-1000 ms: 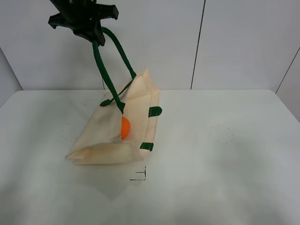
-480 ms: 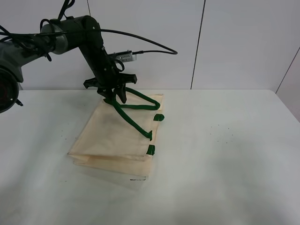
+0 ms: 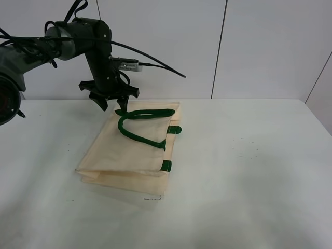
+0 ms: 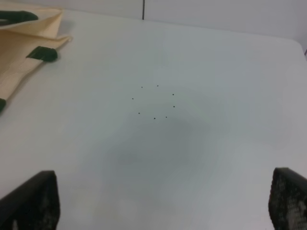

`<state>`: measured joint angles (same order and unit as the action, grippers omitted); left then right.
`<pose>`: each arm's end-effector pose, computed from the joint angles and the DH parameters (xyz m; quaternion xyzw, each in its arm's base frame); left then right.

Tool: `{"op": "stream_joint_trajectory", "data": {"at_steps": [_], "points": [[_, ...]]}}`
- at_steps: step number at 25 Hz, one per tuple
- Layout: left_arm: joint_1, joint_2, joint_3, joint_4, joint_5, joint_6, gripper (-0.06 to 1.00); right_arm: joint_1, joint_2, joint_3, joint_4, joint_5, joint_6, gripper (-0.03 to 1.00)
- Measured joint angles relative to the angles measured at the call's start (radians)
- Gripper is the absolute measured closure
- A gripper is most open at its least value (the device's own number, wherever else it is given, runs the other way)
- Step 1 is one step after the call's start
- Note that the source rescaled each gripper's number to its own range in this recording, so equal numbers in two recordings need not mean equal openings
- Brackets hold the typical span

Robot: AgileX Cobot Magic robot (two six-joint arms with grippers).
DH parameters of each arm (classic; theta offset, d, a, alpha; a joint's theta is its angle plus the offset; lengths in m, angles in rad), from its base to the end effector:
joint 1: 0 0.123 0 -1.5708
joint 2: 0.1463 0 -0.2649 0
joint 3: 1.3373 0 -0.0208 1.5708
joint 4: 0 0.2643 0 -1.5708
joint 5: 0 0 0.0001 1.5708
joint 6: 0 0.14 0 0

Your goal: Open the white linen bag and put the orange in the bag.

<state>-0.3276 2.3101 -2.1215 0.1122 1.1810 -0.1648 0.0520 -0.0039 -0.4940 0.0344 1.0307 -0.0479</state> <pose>0.4875 -0.1504 0.1511 0.0939 0.9837 0.0178 0.1524 0.0726 0.0079 0.2635 -0.0426 0.8447 0.0183 0.5333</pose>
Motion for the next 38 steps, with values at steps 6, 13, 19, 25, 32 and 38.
{"op": "stream_joint_trajectory", "data": {"at_steps": [6, 13, 19, 25, 32, 38], "points": [[0.059, 0.000, 0.000, 0.023, -0.001, -0.015, 0.27, 0.000, 0.000, 0.000, 0.000, 0.000, 0.000, -0.03], [0.218, 0.000, 0.000, -0.090, -0.001, 0.035, 0.27, 0.000, 0.000, 0.000, 0.000, 0.000, 0.000, -0.03], [0.306, -0.008, 0.013, -0.160, -0.001, 0.044, 0.27, 0.000, 0.000, 0.000, 0.000, 0.000, 0.000, -0.03], [0.305, -0.144, 0.176, -0.171, -0.001, 0.047, 0.27, 0.000, 0.000, 0.000, 0.000, 0.000, 0.000, -0.03], [0.295, -0.537, 0.586, -0.164, -0.001, 0.057, 0.27, 0.000, 0.000, 0.000, 0.000, 0.000, 0.000, -0.03], [0.271, -0.960, 0.911, -0.118, 0.000, 0.060, 0.27, 0.000, 0.000, 0.000, 0.000, 0.000, 0.000, -0.03]]}}
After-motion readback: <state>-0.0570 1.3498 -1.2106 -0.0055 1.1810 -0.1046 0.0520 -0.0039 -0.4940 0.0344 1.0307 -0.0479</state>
